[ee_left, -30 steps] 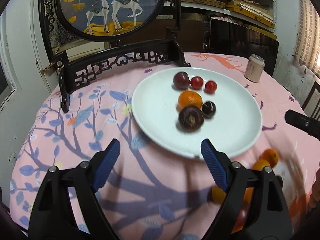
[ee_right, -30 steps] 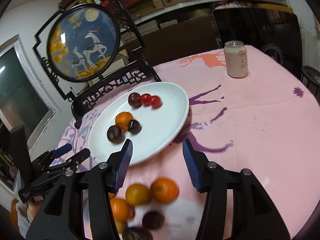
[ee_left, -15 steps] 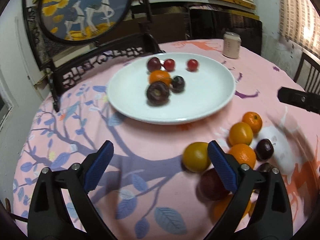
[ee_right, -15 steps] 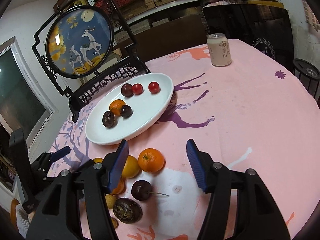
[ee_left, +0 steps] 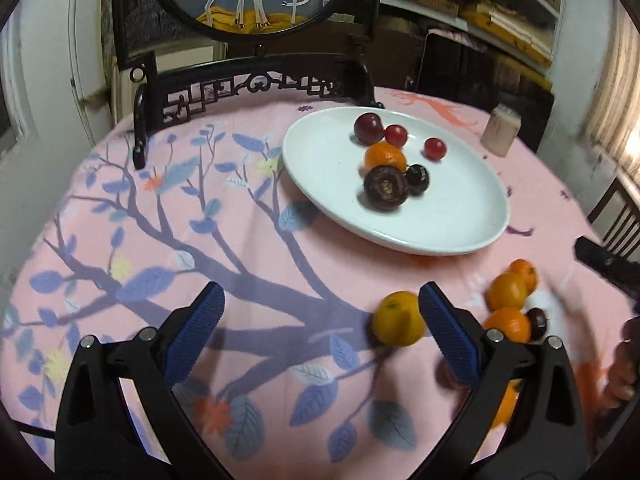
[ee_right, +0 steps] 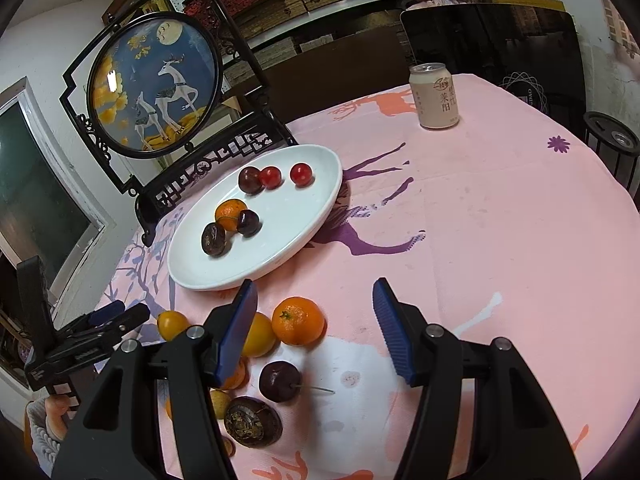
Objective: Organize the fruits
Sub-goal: 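Grasp the yellow round fruit with the left tool while the right tool grasps a small mandarin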
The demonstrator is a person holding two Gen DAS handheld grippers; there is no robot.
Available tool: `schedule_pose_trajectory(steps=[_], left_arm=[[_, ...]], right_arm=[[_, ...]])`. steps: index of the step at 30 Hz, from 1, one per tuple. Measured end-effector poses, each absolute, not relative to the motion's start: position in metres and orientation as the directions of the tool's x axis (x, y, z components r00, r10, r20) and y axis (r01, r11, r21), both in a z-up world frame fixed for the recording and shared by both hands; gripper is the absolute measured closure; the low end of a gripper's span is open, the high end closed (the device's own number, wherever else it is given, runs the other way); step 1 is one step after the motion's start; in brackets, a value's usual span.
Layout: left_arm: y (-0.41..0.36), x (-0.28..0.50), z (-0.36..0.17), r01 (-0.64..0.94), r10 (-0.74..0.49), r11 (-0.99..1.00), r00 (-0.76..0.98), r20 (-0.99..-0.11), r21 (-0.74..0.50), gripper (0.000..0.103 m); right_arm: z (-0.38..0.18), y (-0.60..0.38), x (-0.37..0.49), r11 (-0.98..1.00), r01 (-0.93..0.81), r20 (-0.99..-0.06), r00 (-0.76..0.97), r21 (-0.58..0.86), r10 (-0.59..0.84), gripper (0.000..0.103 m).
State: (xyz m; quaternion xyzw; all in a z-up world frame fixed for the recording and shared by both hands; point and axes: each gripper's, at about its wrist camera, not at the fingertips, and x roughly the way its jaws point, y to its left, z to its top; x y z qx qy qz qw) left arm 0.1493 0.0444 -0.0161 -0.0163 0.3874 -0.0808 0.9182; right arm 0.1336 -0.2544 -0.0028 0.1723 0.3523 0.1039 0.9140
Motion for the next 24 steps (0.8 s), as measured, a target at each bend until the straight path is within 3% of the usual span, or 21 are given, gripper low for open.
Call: schedule_pose_trajectory(steps=[10,16,21,24], left_arm=[[-0.005,0.121,-0.036,0.252,-0.079,0.958,0.689,-0.720,0.136,0.006],[-0.006,0.112,-0.040,0.296,-0.119,0.948,0.670,-0.732,0.116,0.025],[-0.014,0.113,-0.045,0.345,-0.152,0.932,0.648,-0.746,0.109,0.057],[-0.018,0.112,-0.046,0.353,-0.154,0.929,0.647,-0.747,0.115,0.065]], right_arm=[[-0.004,-0.253,0.134,0.919,-0.067,-0.616,0.723,0.388,0.313,0.042],[-0.012,-0.252,0.140,0.912,-0.066,-0.641,0.691,0.404,0.334,0.042],[-0.022,-0.251,0.145,0.893,-0.070,-0.660,0.649,0.444,0.379,0.042],[-0.027,-0.249,0.148,0.887,-0.070,-0.670,0.628,0.457,0.396,0.042]])
